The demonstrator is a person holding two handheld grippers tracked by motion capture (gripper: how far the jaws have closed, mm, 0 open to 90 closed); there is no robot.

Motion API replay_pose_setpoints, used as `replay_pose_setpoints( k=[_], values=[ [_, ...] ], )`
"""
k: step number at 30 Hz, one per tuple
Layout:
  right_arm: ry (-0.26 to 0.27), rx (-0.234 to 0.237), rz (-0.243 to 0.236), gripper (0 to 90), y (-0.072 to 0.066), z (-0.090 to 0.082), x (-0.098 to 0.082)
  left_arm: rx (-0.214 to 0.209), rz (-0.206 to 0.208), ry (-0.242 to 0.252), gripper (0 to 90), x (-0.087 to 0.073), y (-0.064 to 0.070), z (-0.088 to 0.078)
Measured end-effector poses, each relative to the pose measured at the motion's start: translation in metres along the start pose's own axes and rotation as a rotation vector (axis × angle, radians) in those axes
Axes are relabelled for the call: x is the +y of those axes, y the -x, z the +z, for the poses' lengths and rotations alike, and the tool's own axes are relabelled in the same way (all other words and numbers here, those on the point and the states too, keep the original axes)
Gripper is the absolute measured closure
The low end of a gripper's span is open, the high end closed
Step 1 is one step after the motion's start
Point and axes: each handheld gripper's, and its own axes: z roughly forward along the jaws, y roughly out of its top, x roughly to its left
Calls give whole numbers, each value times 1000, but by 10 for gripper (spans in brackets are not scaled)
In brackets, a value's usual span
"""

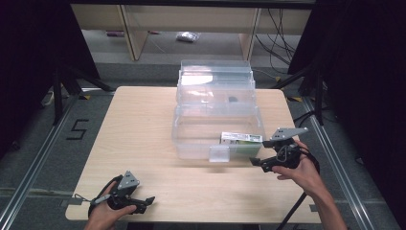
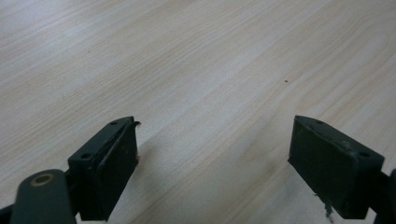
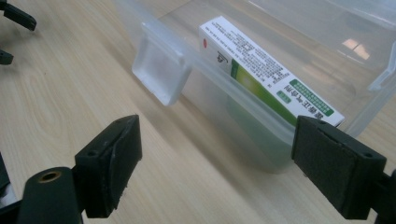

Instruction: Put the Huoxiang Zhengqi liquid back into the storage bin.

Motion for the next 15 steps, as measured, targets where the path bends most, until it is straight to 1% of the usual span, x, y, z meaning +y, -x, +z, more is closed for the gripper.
replay_pose_setpoints(
  k=[1,3,4,5,6,7,8,9,10,12,13,14,15],
  values=[
    [8,1,9,171,-1,1,-3,-1,2,-1,151,0,0,0],
    [3,11,27,171,-3,2,-7,0,1,-2,151,0,0,0],
    [9,2,12,171,-3,4,-10,-6,0,-1,151,0,0,0],
    [6,10,14,171,-3,5,-11,-9,14,-11,151,0,-1,-1],
    [4,11,17,171,-4,6,-13,-8,15,-12,151,0,-1,-1],
    [1,17,32,171,-6,6,-14,-4,10,-6,151,0,0,-1],
    [13,10,24,171,-7,8,-16,1,1,0,151,0,0,0],
    [9,15,27,170,-7,8,-17,-2,-1,1,151,0,0,0],
    [5,9,29,171,-8,9,-18,-9,14,-12,151,0,-1,-1],
    [12,6,21,171,-10,10,-21,-9,15,-11,151,0,-1,-1],
    [4,10,22,170,-11,10,-22,-9,15,-12,151,0,-1,-1],
    [5,8,24,170,-12,11,-23,-9,15,-11,150,0,0,-1],
    [-6,14,38,170,-13,10,-24,-9,15,-12,151,0,0,-1]
  ],
)
